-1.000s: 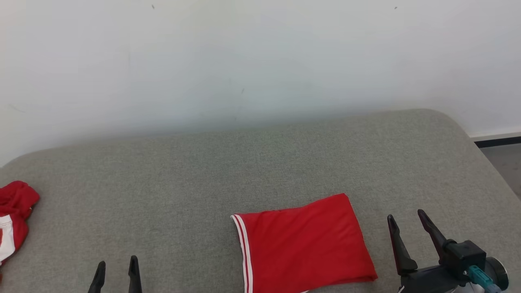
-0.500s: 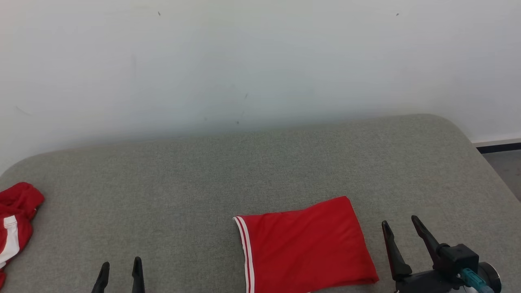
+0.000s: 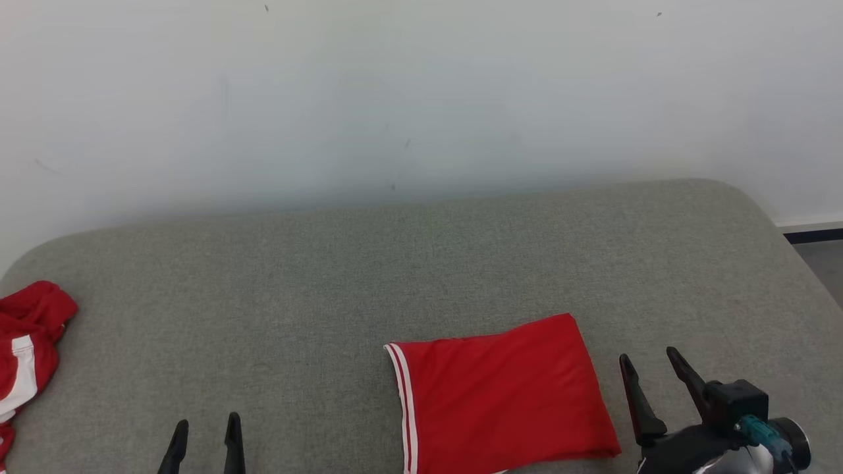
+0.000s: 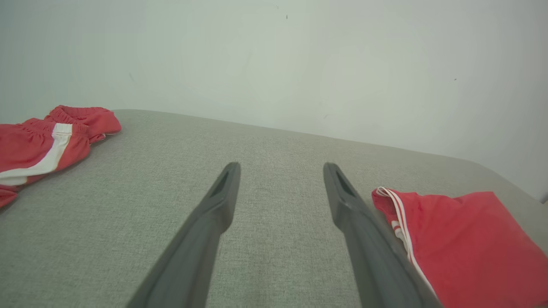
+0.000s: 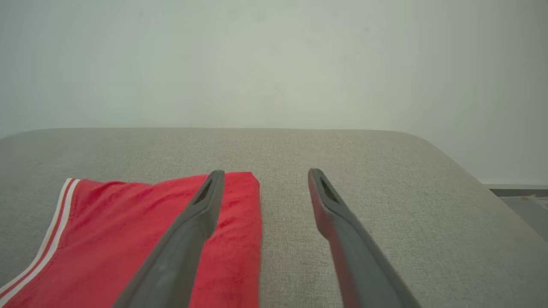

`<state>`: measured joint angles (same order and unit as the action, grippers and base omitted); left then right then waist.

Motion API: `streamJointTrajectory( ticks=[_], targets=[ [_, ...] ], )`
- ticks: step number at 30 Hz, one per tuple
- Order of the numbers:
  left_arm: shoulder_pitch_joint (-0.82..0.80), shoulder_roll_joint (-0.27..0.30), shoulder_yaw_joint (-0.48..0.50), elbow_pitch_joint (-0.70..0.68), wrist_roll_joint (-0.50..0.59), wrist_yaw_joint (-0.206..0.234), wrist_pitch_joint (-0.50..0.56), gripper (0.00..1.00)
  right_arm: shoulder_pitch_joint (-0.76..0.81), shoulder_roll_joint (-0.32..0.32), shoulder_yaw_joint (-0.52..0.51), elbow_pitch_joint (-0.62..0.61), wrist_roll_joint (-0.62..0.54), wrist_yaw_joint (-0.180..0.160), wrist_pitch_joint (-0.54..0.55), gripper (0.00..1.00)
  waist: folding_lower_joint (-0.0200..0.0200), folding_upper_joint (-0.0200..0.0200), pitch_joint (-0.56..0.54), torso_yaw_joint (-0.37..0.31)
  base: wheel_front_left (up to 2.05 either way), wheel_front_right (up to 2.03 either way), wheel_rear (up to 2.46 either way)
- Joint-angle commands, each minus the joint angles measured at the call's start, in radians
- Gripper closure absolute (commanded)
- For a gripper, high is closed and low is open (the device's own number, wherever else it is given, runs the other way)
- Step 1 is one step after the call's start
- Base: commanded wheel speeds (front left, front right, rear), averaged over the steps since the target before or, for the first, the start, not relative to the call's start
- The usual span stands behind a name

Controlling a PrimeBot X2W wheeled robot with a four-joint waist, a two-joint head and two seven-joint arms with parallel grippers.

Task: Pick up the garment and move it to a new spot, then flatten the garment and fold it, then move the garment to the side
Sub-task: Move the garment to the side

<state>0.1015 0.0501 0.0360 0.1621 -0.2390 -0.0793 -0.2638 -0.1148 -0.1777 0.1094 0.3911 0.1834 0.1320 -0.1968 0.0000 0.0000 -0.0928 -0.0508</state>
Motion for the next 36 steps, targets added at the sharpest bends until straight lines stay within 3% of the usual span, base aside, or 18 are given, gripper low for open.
streamJointTrajectory(
  ticks=[1,13,24,25,26,33,36],
  targets=[
    [-0.004,0.000,-0.005,-0.007,-0.006,0.006,-0.001,0.00,-0.025,-0.004,0.005,0.018,0.011,-0.003,0.036,0.00,0.0000,0.0000,0.014,0.010,0.00,0.00,0.00],
    [-0.041,0.000,-0.029,-0.021,-0.011,0.004,-0.001,0.00,-0.157,-0.044,0.097,0.185,0.083,-0.003,0.291,0.00,0.0000,0.0000,0.104,0.065,0.00,0.00,0.00],
    [-0.101,0.000,-0.039,-0.022,-0.010,-0.008,-0.001,0.00,-0.228,-0.038,0.124,0.340,0.125,-0.003,0.423,0.00,0.0000,0.0000,0.180,0.117,0.00,0.00,0.00],
    [-0.103,0.000,-0.040,-0.021,-0.011,-0.007,-0.001,0.00,-0.228,-0.039,0.129,0.354,0.130,-0.003,0.436,0.08,0.0000,0.0000,0.183,0.119,0.00,0.00,0.00],
    [-0.104,0.001,-0.041,-0.020,-0.012,-0.007,-0.001,0.00,-0.227,-0.042,0.133,0.366,0.132,-0.003,0.447,1.00,0.0000,0.0000,0.183,0.121,0.00,0.00,0.00],
    [-0.117,0.000,-0.042,-0.028,-0.011,-0.009,-0.001,0.00,-0.275,-0.103,0.169,0.371,0.108,-0.005,0.465,1.00,0.0000,0.0000,0.197,0.113,0.00,0.00,0.00],
    [-0.124,0.001,-0.033,-0.043,-0.002,-0.012,-0.001,0.00,-0.343,-0.141,0.234,0.335,0.092,-0.004,0.466,1.00,0.0000,0.0000,0.219,0.087,0.00,0.00,0.00]
  ],
)
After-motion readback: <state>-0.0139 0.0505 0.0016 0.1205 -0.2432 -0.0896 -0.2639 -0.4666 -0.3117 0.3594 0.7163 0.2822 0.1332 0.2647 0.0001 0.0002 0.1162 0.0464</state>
